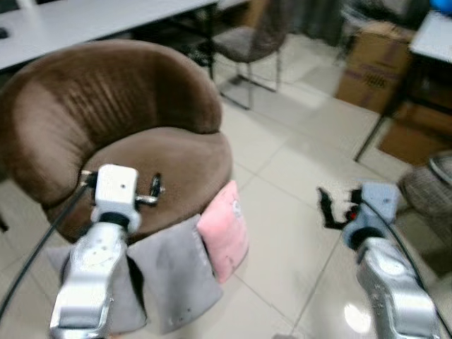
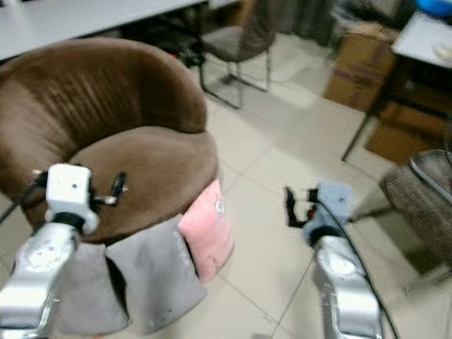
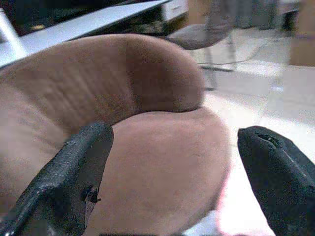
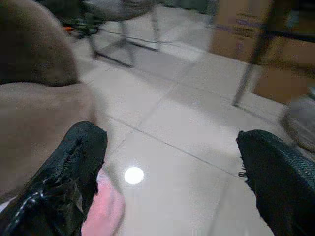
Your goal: Move the pillow to the sofa from floor
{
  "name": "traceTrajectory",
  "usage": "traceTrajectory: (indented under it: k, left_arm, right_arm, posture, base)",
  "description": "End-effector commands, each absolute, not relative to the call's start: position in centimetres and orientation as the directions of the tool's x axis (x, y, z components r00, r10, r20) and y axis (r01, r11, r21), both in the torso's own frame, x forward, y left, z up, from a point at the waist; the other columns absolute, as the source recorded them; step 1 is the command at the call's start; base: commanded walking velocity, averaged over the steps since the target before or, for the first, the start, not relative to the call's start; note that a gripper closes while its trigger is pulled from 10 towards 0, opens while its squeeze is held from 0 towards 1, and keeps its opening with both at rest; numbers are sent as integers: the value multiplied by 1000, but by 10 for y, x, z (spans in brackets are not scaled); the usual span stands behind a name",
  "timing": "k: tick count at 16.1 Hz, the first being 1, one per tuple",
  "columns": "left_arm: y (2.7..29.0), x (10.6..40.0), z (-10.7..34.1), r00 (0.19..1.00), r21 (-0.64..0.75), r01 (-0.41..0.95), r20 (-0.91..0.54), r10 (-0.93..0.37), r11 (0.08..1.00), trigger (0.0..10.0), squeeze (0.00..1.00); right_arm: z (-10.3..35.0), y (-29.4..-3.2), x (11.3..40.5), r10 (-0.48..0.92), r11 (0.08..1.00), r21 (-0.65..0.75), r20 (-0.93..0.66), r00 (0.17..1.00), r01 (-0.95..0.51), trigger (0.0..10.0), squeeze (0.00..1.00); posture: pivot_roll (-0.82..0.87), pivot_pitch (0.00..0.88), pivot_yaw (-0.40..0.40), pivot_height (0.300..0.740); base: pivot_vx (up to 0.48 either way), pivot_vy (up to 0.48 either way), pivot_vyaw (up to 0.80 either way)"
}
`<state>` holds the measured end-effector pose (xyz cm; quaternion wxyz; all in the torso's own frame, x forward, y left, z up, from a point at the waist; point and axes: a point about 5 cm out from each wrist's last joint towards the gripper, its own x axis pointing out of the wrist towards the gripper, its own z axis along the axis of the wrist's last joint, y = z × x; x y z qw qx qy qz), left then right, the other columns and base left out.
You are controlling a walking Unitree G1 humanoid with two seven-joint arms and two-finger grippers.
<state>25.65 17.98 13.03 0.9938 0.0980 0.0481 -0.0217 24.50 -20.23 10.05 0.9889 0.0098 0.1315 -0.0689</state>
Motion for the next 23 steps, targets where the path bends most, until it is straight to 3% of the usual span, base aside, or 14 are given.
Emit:
traceTrajectory:
  k: [1, 5, 7, 11, 12, 15, 23]
  left_arm:
    - [181, 257, 133, 994, 192, 61, -96, -44, 979, 10000, 333]
    - [179, 257, 134, 994, 196, 70, -97, -52, 978, 10000, 329]
    - [179, 258, 135, 994, 198, 71, -95, -53, 978, 10000, 180]
    - [181, 258, 136, 995, 187, 65, -93, -48, 980, 10000, 137]
    - [180, 258, 136, 994, 175, 70, -97, -54, 982, 10000, 59]
    - [179, 257, 135, 993, 162, 75, -100, -59, 984, 10000, 0]
    - [178, 254, 134, 992, 149, 80, -107, -64, 986, 10000, 0]
  right_arm:
    - [103, -200, 246, -125, 991, 13, -254, 959, 133, 10000, 0]
    - [103, -200, 247, -124, 991, 16, -254, 959, 133, 10000, 0]
    - [103, -199, 247, -123, 991, 18, -254, 959, 132, 10000, 0]
    - [102, -198, 247, -121, 991, 21, -254, 960, 131, 10000, 0]
    - [102, -198, 247, -121, 991, 21, -254, 960, 131, 10000, 0]
    - [101, -198, 247, -120, 991, 21, -255, 959, 130, 10000, 0]
    - [101, -197, 247, -112, 992, 19, -256, 960, 121, 10000, 0]
  posture:
    - [9, 0, 17, 740]
    - [11, 0, 16, 740]
    - [16, 0, 15, 740]
    - [17, 0, 16, 740]
    - [17, 0, 17, 740]
    - [18, 0, 14, 740]
    - [22, 0, 10, 740]
  base:
    - [0, 386, -488]
    - [0, 394, -480]
    - [0, 399, -484]
    - [0, 346, -483]
    - [0, 326, -481]
    - [0, 335, -479]
    - [0, 373, -355]
